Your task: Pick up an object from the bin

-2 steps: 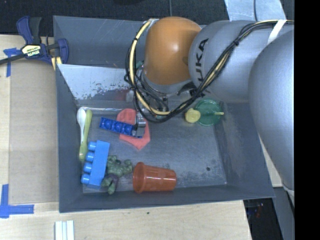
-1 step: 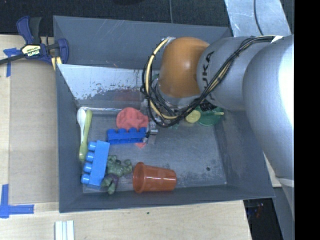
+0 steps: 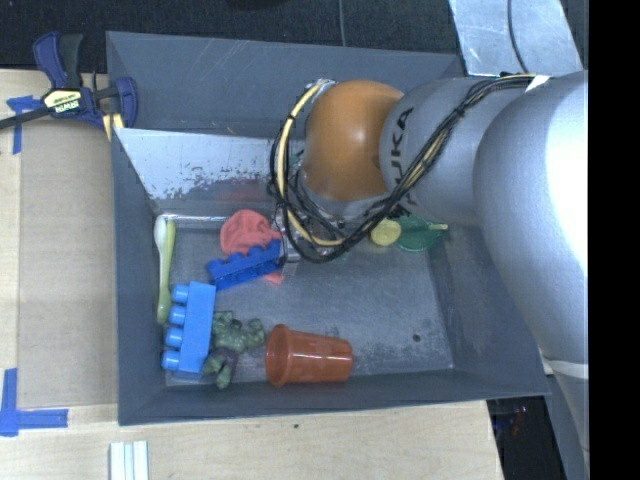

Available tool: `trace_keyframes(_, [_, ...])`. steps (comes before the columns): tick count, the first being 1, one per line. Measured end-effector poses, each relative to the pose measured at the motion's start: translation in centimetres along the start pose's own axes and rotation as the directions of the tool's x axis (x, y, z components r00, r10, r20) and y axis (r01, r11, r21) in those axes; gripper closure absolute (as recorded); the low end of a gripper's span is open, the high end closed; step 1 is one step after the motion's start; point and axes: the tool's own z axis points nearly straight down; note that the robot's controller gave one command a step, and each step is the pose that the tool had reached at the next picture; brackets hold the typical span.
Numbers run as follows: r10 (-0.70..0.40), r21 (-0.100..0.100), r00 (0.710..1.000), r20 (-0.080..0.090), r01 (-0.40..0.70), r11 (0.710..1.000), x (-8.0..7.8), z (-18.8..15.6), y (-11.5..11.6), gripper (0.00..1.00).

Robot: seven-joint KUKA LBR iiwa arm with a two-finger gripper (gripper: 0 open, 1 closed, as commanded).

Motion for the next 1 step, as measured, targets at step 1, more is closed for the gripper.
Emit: trace_keyframes(1, [0.0,0.0,1.0,0.0,0.0,1.0,0.0,0.0,0.0,1.0])
